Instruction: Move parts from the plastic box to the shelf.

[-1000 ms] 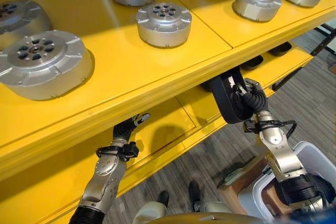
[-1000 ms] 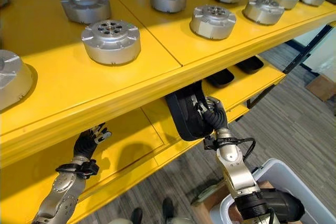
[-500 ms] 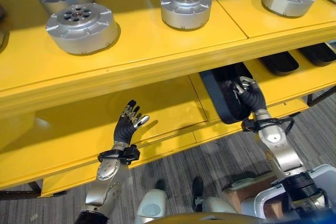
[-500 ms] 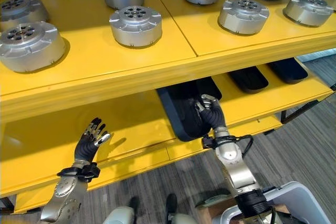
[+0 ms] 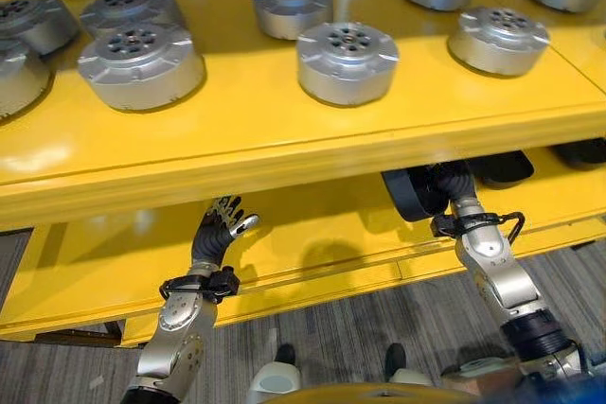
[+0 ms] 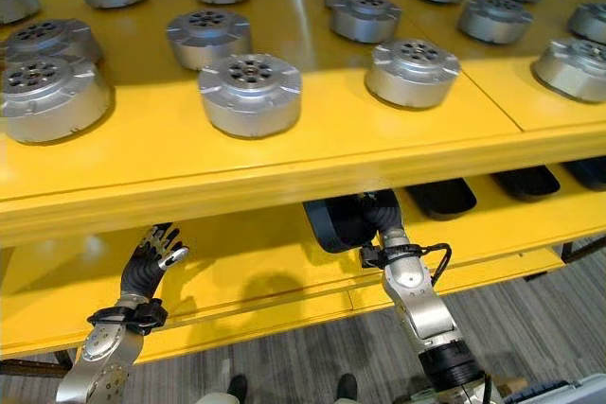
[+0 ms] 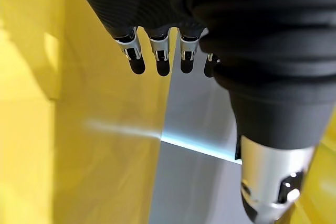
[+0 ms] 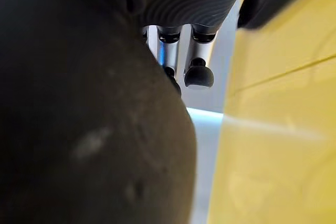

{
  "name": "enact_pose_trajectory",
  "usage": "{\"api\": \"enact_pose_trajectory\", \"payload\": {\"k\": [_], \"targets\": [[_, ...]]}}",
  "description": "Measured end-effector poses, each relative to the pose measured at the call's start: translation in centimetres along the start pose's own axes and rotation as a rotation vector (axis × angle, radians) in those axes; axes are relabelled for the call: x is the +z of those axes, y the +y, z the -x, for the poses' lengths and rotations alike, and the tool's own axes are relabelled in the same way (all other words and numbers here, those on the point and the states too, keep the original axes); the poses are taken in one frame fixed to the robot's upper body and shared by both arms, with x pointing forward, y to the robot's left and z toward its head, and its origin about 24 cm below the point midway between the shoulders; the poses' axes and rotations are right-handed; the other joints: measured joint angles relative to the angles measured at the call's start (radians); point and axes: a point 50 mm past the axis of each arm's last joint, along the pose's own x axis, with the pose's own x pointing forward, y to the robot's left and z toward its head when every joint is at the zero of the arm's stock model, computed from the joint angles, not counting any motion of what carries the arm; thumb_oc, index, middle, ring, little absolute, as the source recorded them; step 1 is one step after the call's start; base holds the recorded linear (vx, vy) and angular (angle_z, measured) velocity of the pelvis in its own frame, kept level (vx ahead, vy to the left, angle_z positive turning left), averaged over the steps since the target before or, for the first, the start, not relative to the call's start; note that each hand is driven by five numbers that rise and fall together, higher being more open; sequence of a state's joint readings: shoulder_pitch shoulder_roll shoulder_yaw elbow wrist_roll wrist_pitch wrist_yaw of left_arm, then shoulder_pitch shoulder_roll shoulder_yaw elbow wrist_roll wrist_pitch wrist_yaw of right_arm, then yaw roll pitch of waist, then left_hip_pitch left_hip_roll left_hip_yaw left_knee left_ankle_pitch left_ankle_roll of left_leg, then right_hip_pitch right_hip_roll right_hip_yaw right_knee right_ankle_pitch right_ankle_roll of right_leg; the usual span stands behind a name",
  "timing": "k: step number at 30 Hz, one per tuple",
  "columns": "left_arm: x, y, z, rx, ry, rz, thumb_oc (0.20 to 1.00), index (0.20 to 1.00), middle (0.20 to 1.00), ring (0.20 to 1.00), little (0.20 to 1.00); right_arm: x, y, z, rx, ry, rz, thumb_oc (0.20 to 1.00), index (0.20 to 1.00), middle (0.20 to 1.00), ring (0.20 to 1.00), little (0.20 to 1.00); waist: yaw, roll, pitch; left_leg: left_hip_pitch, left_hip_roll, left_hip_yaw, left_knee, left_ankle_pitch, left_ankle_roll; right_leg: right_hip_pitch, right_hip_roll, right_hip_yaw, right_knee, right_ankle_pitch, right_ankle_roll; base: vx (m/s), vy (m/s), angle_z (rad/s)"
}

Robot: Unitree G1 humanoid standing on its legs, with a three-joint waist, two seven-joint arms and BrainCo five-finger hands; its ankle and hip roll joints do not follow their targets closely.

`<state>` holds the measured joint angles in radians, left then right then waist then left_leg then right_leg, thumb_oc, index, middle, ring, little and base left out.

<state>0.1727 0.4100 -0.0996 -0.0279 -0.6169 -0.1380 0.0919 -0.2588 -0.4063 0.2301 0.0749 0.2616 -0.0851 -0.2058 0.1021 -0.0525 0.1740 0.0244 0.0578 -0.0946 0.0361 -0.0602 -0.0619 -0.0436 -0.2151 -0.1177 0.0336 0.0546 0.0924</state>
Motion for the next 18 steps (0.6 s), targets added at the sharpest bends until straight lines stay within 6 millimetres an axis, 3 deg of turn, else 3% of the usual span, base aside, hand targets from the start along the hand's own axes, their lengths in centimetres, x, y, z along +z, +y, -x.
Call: {"api": "enact_pose_trajectory", "payload": {"k": [2, 4, 5, 6, 7, 8, 9, 10, 11, 14, 16, 18], "targets": [[0.6, -0.7, -0.7, -0.041, -0.016, -0.017, 1.000, 1.000, 1.000, 1.000, 1.000, 0.4, 0.1, -2.8, -0.004, 0.006, 0.041, 0.200, 0.200, 0.200, 0.200, 0.200, 0.025, -0.004, 0.009, -0.092, -0.004, -0.007, 0.110, -0.039, -0.009, -0.037, 0.001, -0.014, 0.010, -0.001, 0.027, -0.17, 0.041, 0.21], [0.9, -1.6, -1.3, -0.086, -0.027, -0.025, 1.000, 1.000, 1.000, 1.000, 1.000, 1.5, -0.2, -4.8, -0.028, -0.010, 0.073, 0.200, 0.200, 0.200, 0.200, 0.200, 0.036, 0.010, 0.042, -0.188, 0.002, -0.015, 0.214, -0.057, -0.020, -0.104, 0.005, -0.038, 0.090, -0.025, 0.030, -0.23, 0.075, 0.30], [1.5, -2.1, -1.8, -0.105, -0.054, -0.024, 1.000, 1.000, 1.000, 1.000, 1.000, 2.9, -0.6, -6.4, -0.038, -0.043, 0.097, 0.200, 0.200, 0.200, 0.200, 0.200, 0.037, 0.016, 0.082, -0.276, 0.001, -0.001, 0.346, -0.085, -0.004, -0.186, -0.002, -0.043, 0.206, -0.054, 0.013, -0.10, 0.063, 0.16], [2.2, -3.6, -2.5, -0.172, -0.074, -0.013, 1.000, 1.000, 1.000, 1.000, 1.000, 4.6, -3.1, -9.0, -0.114, -0.029, 0.164, 0.200, 0.200, 0.200, 0.200, 0.200, 0.050, 0.055, 0.141, -0.393, 0.002, 0.006, 0.535, -0.196, 0.020, -0.303, -0.023, -0.046, 0.402, -0.150, 0.004, -0.10, 0.058, 0.11], [2.6, -3.9, -2.6, -0.182, -0.094, -0.004, 1.000, 1.000, 1.000, 1.000, 1.000, 5.4, -5.3, -9.5, -0.183, -0.026, 0.198, 0.200, 0.200, 0.200, 0.200, 0.200, 0.054, 0.057, 0.178, -0.441, 0.000, 0.010, 0.602, -0.211, 0.029, -0.354, -0.043, -0.031, 0.489, -0.175, 0.003, -0.07, 0.031, 0.24], [2.5, -3.6, -2.4, -0.174, -0.086, -0.006, 1.000, 1.000, 1.000, 1.000, 1.000, 5.2, -6.4, -9.5, -0.213, -0.003, 0.226, 0.200, 0.200, 0.200, 0.200, 0.200, 0.064, 0.050, 0.190, -0.467, -0.007, 0.017, 0.649, -0.227, 0.032, -0.396, -0.060, -0.019, 0.614, -0.229, -0.026, -0.08, 0.020, 0.06], [2.4, -3.3, -2.1, -0.164, -0.083, -0.009, 1.000, 1.000, 1.000, 1.000, 1.000, 5.4, -7.3, -9.7, -0.241, 0.010, 0.247, 0.200, 0.200, 0.200, 0.200, 0.200, 0.076, 0.037, 0.195, -0.498, -0.011, 0.025, 0.724, -0.262, 0.033, -0.440, -0.055, 0.002, 0.817, -0.321, -0.040, -0.08, 0.006, -0.10], [2.2, -3.1, -1.7, -0.137, -0.084, 0.003, 1.000, 1.000, 1.000, 1.000, 1.000, 6.2, -7.5, -10.5, -0.259, 0.004, 0.254, 0.200, 0.200, 0.200, 0.200, 0.200, 0.086, 0.038, 0.208, -0.530, -0.024, 0.029, 0.794, -0.293, 0.029, -0.432, -0.053, 0.004, 0.812, -0.411, -0.011, -0.08, -0.003, -0.12], [2.9, -3.6, -2.1, -0.146, -0.124, 0.016, 1.000, 1.000, 1.000, 1.000, 1.000, 6.7, -7.8, -10.9, -0.286, 0.001, 0.257, 0.200, 0.200, 0.200, 0.200, 0.200, 0.077, 0.054, 0.227, -0.555, -0.021, 0.015, 0.827, -0.297, 0.026, -0.445, -0.047, 0.003, 0.836, -0.414, -0.018, -0.05, -0.001, -0.06], [3.0, -3.9, -2.2, -0.143, -0.136, 0.027, 1.000, 1.000, 1.000, 1.000, 1.000, 5.5, -7.2, -10.8, -0.267, 0.049, 0.287, 0.200, 0.200, 0.200, 0.200, 0.200, 0.068, 0.054, 0.227, -0.567, -0.024, 0.014, 0.847, -0.295, 0.021, -0.456, -0.043, 0.002, 0.844, -0.411, -0.025, -0.06, 0.001, -0.08], [3.6, -4.3, -2.7, -0.132, -0.160, 0.034, 1.000, 1.000, 1.000, 1.000, 1.000, 5.2, -6.2, -12.4, -0.260, 0.129, 0.374, 0.200, 0.200, 0.200, 0.200, 0.200, 0.053, 0.058, 0.235, -0.597, -0.022, 0.022, 1.015, -0.383, 0.038, -0.495, -0.044, 0.047, 0.996, -0.482, -0.030, -0.02, 0.016, -0.20], [4.1, -5.1, -3.1, -0.166, -0.176, 0.031, 1.000, 1.000, 1.000, 1.000, 1.000, 5.8, -6.7, -13.1, -0.300, 0.158, 0.401, 0.200, 0.200, 0.200, 0.200, 0.200, 0.059, 0.060, 0.234, -0.632, -0.038, 0.028, 1.042, -0.397, 0.045, -0.523, -0.051, 0.070, 1.007, -0.483, -0.008, -0.02, 0.007, 0.02]]}}
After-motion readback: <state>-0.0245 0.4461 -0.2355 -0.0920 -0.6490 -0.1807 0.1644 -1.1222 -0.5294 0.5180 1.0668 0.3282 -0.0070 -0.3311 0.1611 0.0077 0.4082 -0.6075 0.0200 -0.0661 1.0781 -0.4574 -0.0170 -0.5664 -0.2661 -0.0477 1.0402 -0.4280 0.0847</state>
